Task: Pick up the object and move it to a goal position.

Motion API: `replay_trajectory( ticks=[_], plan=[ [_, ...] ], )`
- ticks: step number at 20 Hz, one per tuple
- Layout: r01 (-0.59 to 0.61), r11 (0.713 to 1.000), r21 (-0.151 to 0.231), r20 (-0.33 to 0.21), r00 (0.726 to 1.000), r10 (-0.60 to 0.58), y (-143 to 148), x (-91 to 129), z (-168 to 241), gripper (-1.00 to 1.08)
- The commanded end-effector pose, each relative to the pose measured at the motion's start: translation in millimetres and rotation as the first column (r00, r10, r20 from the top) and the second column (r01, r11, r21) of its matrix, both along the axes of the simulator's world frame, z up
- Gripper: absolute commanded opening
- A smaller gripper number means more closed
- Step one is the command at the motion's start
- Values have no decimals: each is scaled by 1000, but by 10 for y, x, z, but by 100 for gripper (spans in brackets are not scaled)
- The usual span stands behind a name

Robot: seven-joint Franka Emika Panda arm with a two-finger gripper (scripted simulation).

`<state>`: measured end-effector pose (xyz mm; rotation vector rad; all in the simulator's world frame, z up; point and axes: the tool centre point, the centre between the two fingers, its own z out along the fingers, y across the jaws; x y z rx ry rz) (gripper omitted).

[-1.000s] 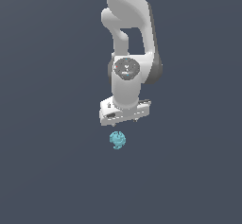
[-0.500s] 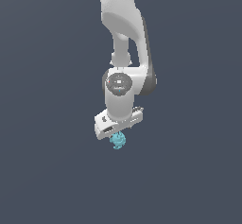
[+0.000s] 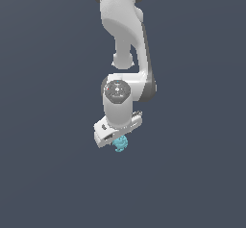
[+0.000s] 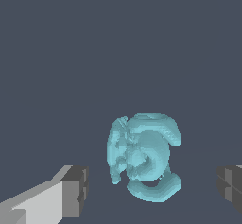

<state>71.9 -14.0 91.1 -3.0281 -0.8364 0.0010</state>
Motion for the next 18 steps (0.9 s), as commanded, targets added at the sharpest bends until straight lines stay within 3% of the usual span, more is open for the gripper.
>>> replay_trajectory(
  ticks=[1,18],
  plan=[
    [0,1000,0,0,1000,0,0,0,0,100],
    [-5,1000,0,1,1000,5,0,5,-506,100]
  ],
)
